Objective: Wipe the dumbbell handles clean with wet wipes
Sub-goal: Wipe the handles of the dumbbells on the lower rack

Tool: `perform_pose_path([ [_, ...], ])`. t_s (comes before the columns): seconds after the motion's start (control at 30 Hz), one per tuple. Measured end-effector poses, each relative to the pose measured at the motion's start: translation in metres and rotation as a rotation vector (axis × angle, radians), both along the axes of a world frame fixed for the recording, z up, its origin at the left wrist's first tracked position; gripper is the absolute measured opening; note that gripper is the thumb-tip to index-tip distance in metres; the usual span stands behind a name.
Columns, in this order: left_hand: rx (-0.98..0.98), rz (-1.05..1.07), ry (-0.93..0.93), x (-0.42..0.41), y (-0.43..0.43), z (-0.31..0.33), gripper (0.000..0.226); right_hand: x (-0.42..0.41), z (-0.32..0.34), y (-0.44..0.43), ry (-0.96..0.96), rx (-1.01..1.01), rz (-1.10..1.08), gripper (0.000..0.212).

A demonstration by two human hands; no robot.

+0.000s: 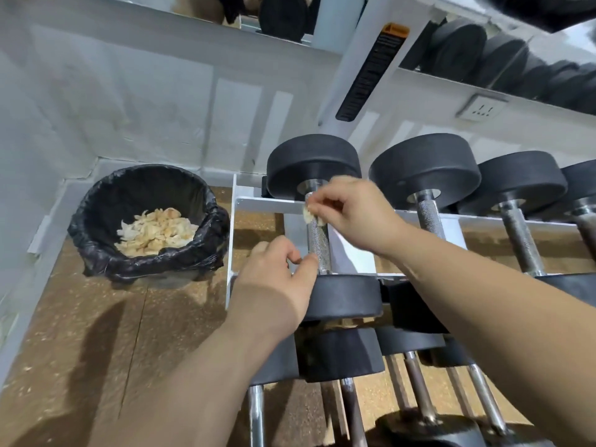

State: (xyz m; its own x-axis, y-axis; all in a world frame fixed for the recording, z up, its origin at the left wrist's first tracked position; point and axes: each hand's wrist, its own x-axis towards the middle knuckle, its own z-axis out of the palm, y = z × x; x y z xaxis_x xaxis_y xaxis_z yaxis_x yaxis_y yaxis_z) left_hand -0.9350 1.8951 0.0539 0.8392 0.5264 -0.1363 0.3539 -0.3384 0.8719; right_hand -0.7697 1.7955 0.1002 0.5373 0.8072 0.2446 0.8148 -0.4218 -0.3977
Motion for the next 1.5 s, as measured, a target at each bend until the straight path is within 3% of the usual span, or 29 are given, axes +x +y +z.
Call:
perform_pose_path([
  [0.13,0.017,-0.011,-0.005,-0.001,-0.001,0.000,0.026,-0.001,-0.004,0.001,-0.016,0.027,-0.094,0.011],
  [0.3,-0.024,0.005,-0.052,-0.009,-0.002,-0.001,0.032,-0.017,0.001,-0.031,0.217,-0.102,0.139,0.022],
  [0.4,0.025,0.024,-0.067,-0.010,-0.002,-0.001,0.040,-0.010,0.002,-0.025,0.257,-0.064,0.135,0.014],
  [0.57,0.100,0.018,-0.102,-0.008,-0.002,-0.002,0.040,0.002,-0.005,-0.006,0.062,0.045,-0.002,0.009],
  [0.7,0.093,0.038,-0.132,-0.009,-0.004,-0.006,0.041,-0.006,0.000,-0.021,-0.029,-0.024,0.128,0.012],
  [0.83,0.053,0.061,-0.234,-0.007,-0.008,-0.007,0.037,-0.002,0.000,-0.028,0.001,-0.066,0.214,0.007],
  [1.07,0.040,0.053,-0.311,-0.003,-0.014,-0.006,0.032,0.000,-0.004,-0.019,-0.054,-0.001,-0.014,0.006],
  [1.23,0.026,0.075,-0.322,-0.004,-0.012,-0.008,0.033,-0.019,0.003,-0.034,0.085,-0.131,0.115,0.014],
  [1.37,0.007,0.083,-0.303,-0.005,-0.012,-0.005,0.032,-0.006,0.002,-0.006,0.023,-0.064,-0.009,0.029],
  [1.5,-0.012,0.094,-0.299,-0.007,-0.013,-0.004,0.032,-0.013,-0.001,-0.008,-0.114,-0.068,0.044,0.018],
])
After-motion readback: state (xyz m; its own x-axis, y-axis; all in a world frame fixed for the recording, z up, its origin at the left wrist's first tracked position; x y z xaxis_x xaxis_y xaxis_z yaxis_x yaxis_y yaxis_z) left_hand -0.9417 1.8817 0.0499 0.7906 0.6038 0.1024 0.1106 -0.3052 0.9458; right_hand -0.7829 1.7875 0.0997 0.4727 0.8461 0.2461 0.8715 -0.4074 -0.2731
